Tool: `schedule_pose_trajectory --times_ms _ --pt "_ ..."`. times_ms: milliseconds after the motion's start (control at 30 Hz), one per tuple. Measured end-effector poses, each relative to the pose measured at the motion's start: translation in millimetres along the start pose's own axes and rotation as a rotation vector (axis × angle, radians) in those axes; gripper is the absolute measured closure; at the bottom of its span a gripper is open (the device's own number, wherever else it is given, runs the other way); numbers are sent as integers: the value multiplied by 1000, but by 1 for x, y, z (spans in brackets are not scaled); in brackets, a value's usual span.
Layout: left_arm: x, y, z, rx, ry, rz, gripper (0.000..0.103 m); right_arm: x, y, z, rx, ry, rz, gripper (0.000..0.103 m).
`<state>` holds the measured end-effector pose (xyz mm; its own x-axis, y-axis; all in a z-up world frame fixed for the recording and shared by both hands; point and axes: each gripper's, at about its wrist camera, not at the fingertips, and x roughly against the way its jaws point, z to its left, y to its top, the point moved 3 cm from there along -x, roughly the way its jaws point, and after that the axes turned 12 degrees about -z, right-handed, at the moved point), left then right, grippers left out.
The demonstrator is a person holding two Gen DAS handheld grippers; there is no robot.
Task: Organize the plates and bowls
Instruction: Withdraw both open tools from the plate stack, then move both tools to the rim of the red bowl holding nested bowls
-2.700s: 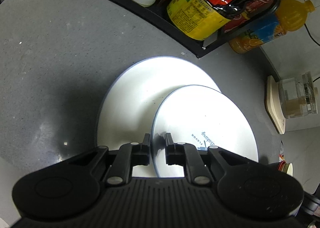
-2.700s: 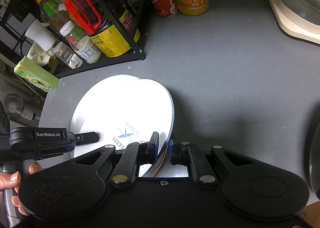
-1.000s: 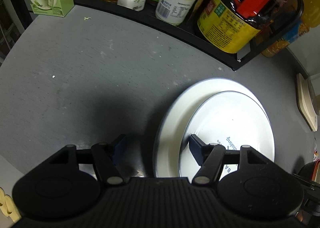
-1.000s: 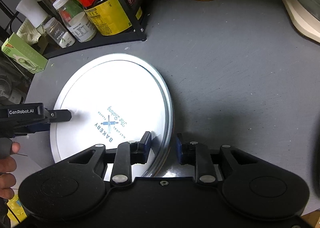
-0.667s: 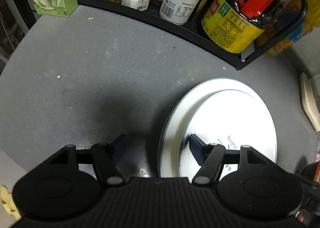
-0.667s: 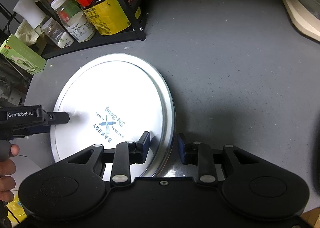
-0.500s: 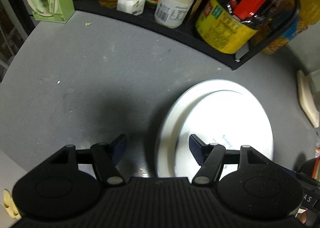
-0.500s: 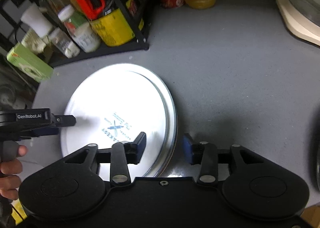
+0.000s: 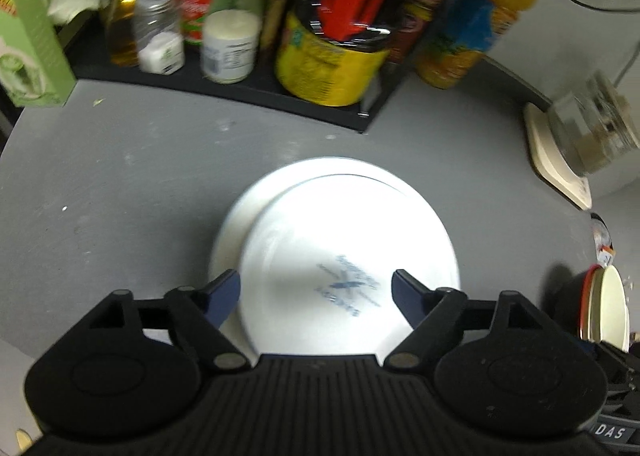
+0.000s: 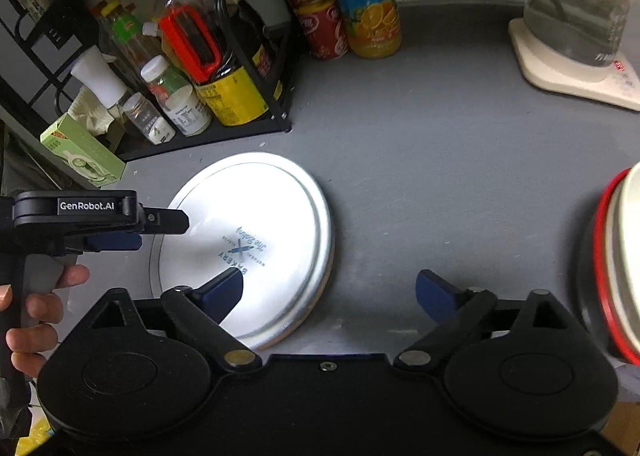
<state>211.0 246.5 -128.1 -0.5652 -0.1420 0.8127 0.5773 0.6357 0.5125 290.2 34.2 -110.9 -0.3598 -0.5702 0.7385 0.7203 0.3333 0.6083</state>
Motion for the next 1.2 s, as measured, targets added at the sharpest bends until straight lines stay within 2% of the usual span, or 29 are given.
schedule_pose_trajectory --times_ms 167,267,667,1200 --pt "0 -8 -36 -43 -14 6 20 20 3 -25 -24 -27 -28 6" --pt "1 -14 -62 -71 -37 11 20 37 4 -41 -32 -43 -60 0" --pt "9 -31 -155 -172 -105 20 20 90 -3 -112 -115 -95 -143 0" --pt "3 -58 -249 -239 -163 39 20 126 -20 -197 -180 -165 -180 0"
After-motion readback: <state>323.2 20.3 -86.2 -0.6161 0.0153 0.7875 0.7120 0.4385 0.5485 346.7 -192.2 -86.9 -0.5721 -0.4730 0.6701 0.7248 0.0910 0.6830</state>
